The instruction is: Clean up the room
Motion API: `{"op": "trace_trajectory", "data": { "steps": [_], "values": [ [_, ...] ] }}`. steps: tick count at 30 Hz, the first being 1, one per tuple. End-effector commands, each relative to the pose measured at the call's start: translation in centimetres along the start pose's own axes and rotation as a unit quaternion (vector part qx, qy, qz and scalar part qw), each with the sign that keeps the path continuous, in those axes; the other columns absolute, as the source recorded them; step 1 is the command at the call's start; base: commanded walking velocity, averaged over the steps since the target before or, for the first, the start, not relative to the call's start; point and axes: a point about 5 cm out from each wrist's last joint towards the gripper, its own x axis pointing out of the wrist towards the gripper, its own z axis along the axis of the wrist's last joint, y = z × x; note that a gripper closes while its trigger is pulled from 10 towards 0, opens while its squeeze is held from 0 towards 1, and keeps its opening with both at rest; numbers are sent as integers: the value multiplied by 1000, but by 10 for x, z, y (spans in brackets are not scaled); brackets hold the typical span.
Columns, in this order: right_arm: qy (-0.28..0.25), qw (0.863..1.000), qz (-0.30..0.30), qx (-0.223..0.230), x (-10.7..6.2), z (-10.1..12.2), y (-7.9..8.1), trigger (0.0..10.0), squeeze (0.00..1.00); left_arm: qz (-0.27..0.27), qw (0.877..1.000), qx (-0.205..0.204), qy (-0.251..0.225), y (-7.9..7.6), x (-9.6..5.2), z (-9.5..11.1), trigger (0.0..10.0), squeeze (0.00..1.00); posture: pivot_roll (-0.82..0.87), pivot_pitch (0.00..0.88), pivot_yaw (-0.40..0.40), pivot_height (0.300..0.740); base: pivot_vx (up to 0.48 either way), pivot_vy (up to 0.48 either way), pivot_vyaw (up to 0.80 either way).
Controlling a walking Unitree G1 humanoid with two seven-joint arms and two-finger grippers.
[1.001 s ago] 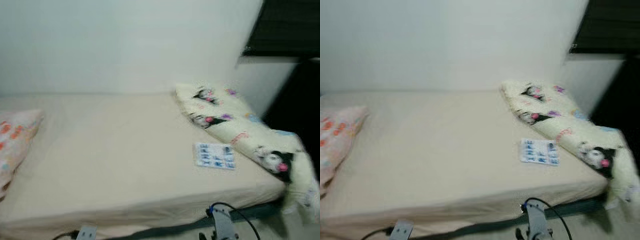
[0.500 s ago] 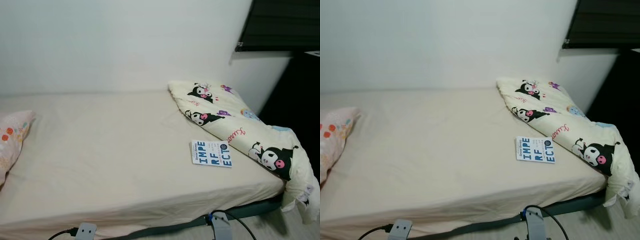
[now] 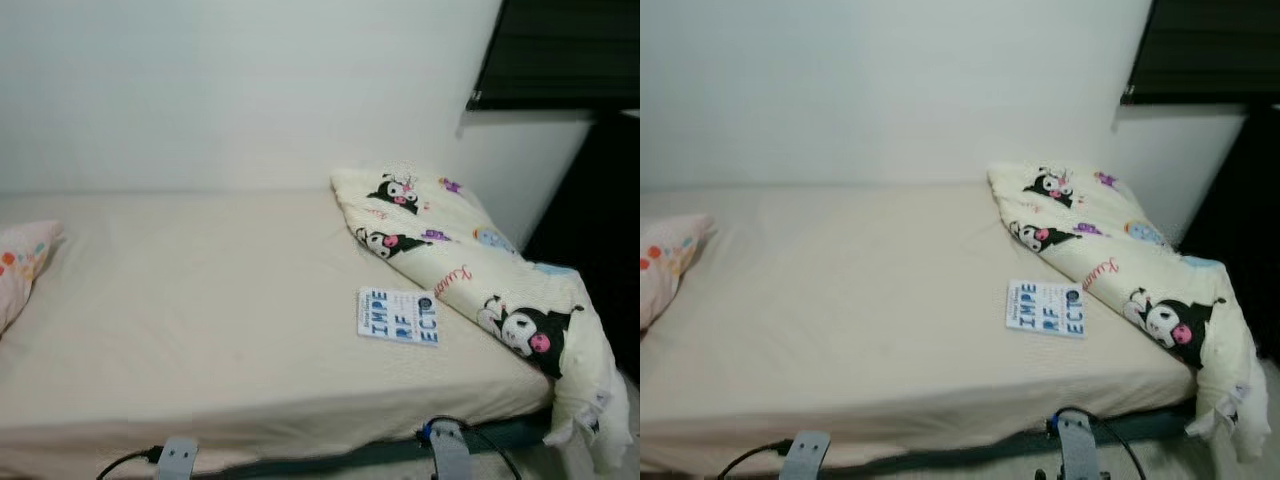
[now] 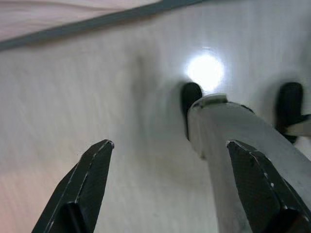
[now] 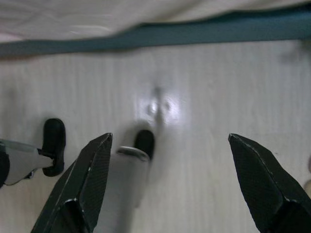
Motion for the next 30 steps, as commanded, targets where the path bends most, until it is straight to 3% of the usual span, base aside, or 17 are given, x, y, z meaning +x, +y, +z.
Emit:
{"op": "trace_trajectory", "data": {
  "steps": [1, 6, 9, 15, 30],
  "values": [
    [-6, 1000, 0, 8, 0, 2, 1, 10000, 0, 1, 1000, 3, -3, 2, 0, 3, 10000, 0, 13, 0, -42, 740, 0, -465, 0],
    [-12, 1000, 5, 13, 0, 1, 0, 10000, 0, -2, 1000, 4, -5, 1, 0, 5, 10000, 0, 12, 0, -42, 740, 0, -465, 0],
    [-15, 999, 26, 32, 0, 0, 3, 10000, 0, -3, 1000, 4, -4, 1, 0, 4, 10000, 0, 9, 0, -39, 740, 0, -465, 669],
    [-11, 1000, 16, 23, 0, -2, 3, 10000, 0, -4, 1000, 5, -1, 1, 0, 2, 10000, 0, 9, 0, -37, 740, 0, -402, 642],
    [-4, 999, -4, 34, -1, -7, 1, 10000, 0, -25, 1000, 2, -14, -5, 0, 4, 10000, 0, 9, 0, -31, 740, 78, 0, 0]
  ]
}}
